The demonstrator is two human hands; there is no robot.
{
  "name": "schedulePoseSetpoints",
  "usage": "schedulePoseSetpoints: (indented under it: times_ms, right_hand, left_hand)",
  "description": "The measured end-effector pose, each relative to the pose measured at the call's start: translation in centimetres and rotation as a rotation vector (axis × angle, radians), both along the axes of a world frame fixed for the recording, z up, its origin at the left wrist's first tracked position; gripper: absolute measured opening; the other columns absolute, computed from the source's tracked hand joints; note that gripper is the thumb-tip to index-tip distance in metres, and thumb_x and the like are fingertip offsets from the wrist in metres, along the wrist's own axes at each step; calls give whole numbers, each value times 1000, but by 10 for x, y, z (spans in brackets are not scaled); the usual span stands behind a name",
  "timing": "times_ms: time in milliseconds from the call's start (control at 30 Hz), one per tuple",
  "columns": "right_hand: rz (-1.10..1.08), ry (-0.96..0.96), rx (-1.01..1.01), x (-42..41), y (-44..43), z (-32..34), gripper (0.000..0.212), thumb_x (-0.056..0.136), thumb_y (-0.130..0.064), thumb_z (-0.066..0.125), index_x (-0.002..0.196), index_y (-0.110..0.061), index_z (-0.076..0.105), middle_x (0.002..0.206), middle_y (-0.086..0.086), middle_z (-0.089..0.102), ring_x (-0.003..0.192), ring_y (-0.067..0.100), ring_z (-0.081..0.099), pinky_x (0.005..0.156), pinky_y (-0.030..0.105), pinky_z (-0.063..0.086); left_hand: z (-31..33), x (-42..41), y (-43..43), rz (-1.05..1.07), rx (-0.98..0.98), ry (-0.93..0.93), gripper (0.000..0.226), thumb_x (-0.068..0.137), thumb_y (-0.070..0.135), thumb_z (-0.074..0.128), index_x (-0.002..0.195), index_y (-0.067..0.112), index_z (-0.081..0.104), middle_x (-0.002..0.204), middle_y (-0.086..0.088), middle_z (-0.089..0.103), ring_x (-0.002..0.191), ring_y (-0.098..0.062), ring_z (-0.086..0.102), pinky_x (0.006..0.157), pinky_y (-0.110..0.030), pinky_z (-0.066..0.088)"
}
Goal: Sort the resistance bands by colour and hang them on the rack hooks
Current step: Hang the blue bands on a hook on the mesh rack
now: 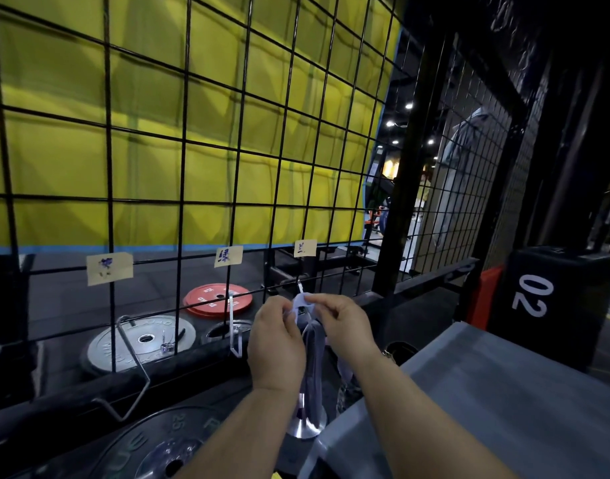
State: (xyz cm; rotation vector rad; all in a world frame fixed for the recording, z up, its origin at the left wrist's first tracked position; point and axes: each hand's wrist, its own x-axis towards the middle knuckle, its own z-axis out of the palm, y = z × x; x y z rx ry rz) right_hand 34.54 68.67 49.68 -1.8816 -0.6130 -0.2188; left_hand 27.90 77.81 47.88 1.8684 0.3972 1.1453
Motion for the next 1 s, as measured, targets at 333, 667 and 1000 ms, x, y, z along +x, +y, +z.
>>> schedulePoseSetpoints:
  times_ms: [333,667,1000]
  right_hand:
    - [-15,95,-67,10,-7,-15,28,97,-22,48,99,-40,69,109,-10,67,101,9,62,92,39,53]
    - [-18,90,-118,1,-29,-33,27,102,-18,40,100,-30,65,107,-3,59,91,10,58,62,10,40]
    - [140,370,162,-8,-30,-40,17,100,-21,47,104,-16,63,90,-1,72,76,6,69,59,18,52]
  left_hand:
    - [3,-4,-6,-62,147,293,19,94,12,40,95,28,50,85,4,56,79,-19,53,60,-32,40]
    - [-9,-1,-7,-122,216,284,25,92,13,43,102,31,58,92,10,60,85,-14,54,70,-30,46]
    - [-27,-6,-14,-143,151,235,19,95,21,50,110,31,57,101,9,62,90,-11,57,71,-26,48]
